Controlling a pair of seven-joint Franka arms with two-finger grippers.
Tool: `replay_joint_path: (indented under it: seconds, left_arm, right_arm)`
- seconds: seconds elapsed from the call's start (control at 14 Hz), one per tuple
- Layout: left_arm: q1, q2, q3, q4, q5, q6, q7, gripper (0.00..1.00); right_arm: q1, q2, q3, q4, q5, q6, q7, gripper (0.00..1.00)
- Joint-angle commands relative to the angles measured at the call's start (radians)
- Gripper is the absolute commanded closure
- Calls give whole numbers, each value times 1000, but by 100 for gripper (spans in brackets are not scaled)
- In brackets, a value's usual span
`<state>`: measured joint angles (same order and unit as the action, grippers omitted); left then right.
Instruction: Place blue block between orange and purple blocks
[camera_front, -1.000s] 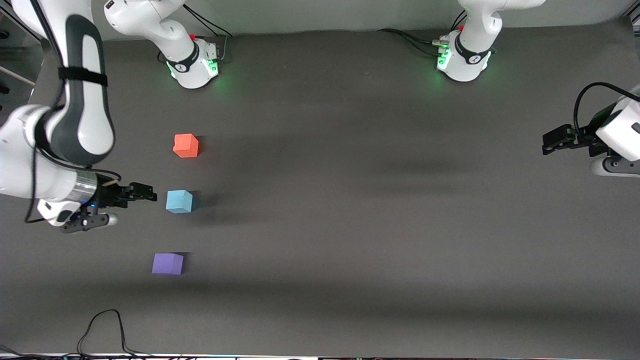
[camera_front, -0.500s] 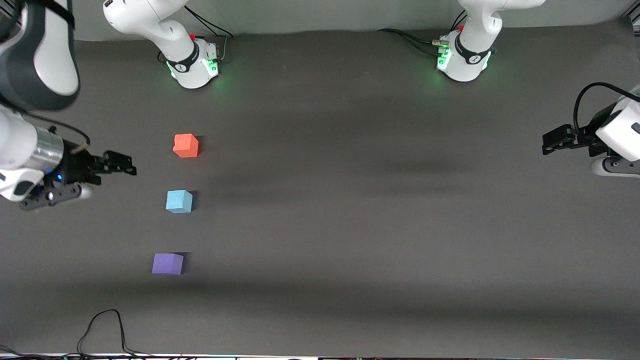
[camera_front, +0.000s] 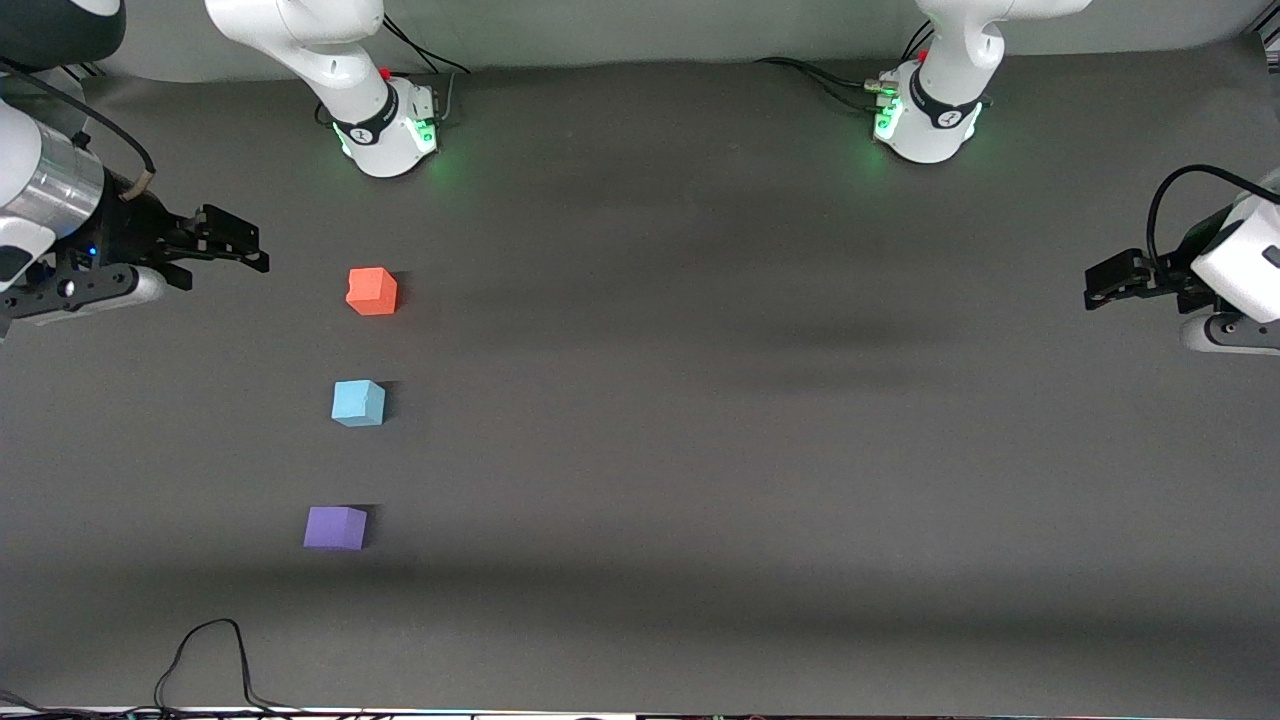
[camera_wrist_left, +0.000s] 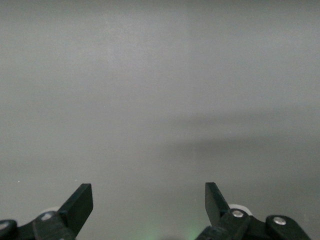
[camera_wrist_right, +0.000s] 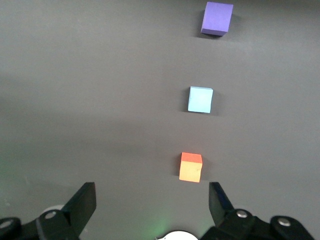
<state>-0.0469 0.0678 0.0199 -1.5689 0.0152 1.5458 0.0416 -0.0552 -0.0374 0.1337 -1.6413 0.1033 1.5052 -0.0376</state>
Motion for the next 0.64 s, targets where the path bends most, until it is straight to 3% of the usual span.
replay_joint_path:
  seconds: [0.0, 0.57]
  left_arm:
    - [1, -5, -2, -2, -7, 5, -2, 0]
    - [1, -3, -2, -2, -7, 8, -2, 0]
  right_arm:
    - [-14, -24, 10, -35, -65, 10, 18, 0]
    - [-15, -71, -20, -84, -57, 7, 18, 0]
